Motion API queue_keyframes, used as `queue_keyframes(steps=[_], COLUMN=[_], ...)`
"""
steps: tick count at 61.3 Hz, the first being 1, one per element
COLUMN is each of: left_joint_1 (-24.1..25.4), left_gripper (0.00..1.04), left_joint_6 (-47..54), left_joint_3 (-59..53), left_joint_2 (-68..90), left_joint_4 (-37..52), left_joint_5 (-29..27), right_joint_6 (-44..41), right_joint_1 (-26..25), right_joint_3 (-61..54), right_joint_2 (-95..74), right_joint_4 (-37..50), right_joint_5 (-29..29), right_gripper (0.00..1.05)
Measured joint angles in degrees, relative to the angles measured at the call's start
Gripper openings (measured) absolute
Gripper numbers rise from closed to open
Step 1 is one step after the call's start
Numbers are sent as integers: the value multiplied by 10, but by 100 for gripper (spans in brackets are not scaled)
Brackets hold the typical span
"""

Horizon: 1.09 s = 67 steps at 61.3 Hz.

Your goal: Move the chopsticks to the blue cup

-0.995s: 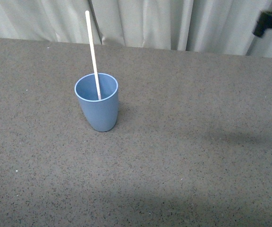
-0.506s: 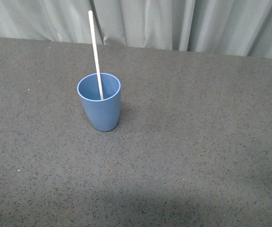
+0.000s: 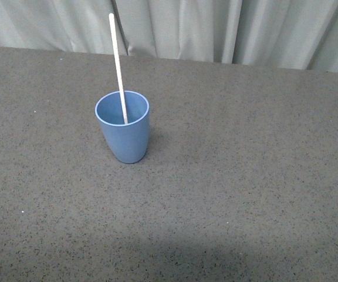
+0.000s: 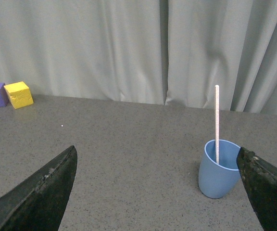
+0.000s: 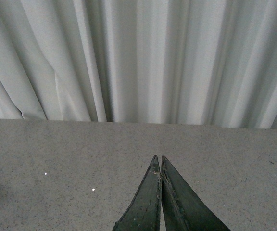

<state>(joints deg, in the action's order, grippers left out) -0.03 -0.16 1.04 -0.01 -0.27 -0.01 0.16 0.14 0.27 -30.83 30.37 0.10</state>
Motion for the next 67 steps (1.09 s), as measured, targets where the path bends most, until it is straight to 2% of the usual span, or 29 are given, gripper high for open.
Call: queue_keyframes(steps=[24,55,60,67], left_joint_1=[0,0,0,0], left_gripper=[98,98,98,98], left_joint_6=[0,0,0,0], left_joint_3=[0,0,0,0], left_joint_2=[0,0,0,0], left_joint_4=[0,0,0,0], left_joint_5=[0,0,0,0], right_joint_6=[0,0,0,0], right_joint_1=[0,0,0,0], right_joint_3=[0,0,0,0], right_joint_2=[122,208,282,305], right_joint_4=[-116,-201,-295,-301], right_joint_5=[0,0,-2,-2], right_gripper=[1,1,1,1])
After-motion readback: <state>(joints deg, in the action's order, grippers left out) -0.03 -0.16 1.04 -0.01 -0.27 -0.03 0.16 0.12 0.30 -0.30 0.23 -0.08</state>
